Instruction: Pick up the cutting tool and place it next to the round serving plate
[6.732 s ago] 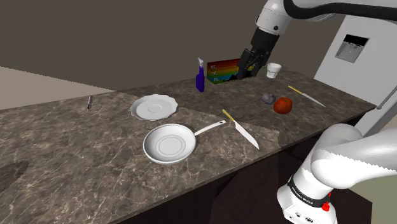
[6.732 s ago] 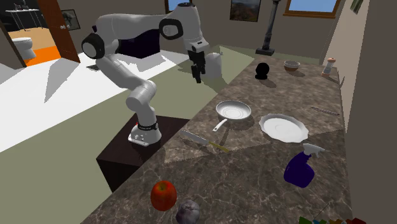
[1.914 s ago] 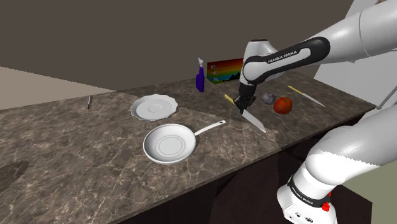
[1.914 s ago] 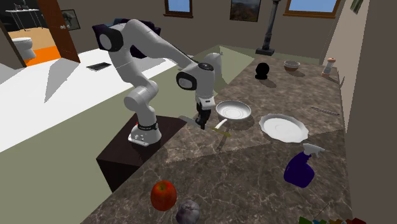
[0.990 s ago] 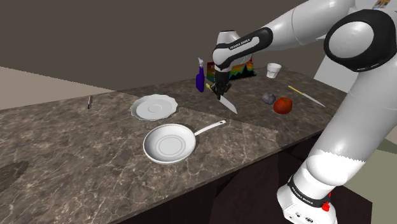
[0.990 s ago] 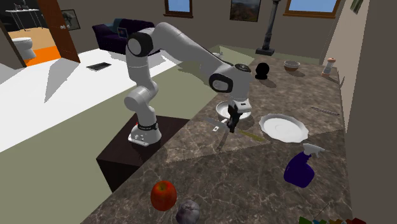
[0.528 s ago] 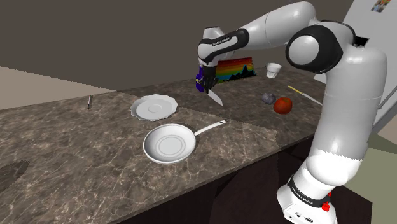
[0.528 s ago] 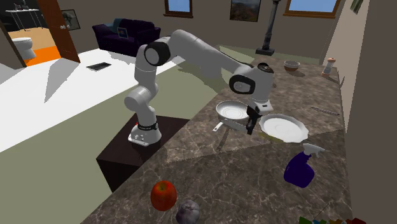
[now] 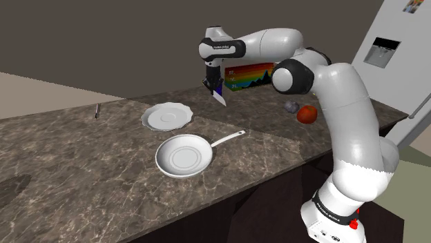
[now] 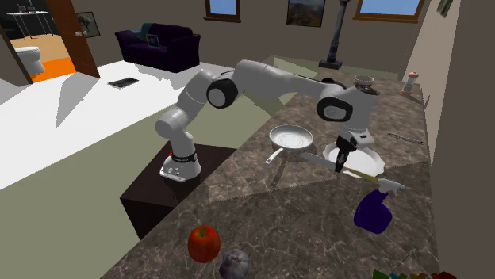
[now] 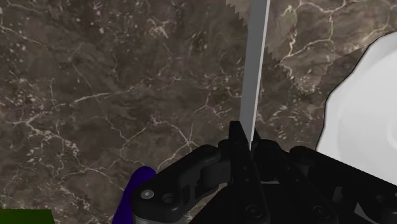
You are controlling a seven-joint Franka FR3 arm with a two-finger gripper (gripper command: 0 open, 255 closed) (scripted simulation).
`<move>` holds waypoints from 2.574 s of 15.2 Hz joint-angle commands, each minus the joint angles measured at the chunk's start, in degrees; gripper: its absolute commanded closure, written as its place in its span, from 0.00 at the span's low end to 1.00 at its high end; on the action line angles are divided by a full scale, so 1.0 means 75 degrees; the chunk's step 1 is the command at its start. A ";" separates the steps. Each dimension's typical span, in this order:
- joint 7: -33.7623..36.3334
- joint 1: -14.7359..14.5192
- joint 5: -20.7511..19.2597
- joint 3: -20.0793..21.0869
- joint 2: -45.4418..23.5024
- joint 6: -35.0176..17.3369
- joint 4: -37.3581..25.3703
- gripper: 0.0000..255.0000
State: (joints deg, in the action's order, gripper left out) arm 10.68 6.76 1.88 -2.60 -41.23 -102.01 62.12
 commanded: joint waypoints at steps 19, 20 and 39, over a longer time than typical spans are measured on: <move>-0.0016 -0.0003 0.0029 0.0021 -0.0774 -0.1461 0.0684 1.00; -0.0017 -0.0003 0.0030 0.0021 -0.0790 -0.1495 0.0702 1.00; -0.0006 0.0003 0.0017 0.0013 -0.0525 -0.0704 0.0176 0.00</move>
State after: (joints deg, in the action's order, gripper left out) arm 10.64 6.78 2.01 -2.50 -45.29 -107.67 63.63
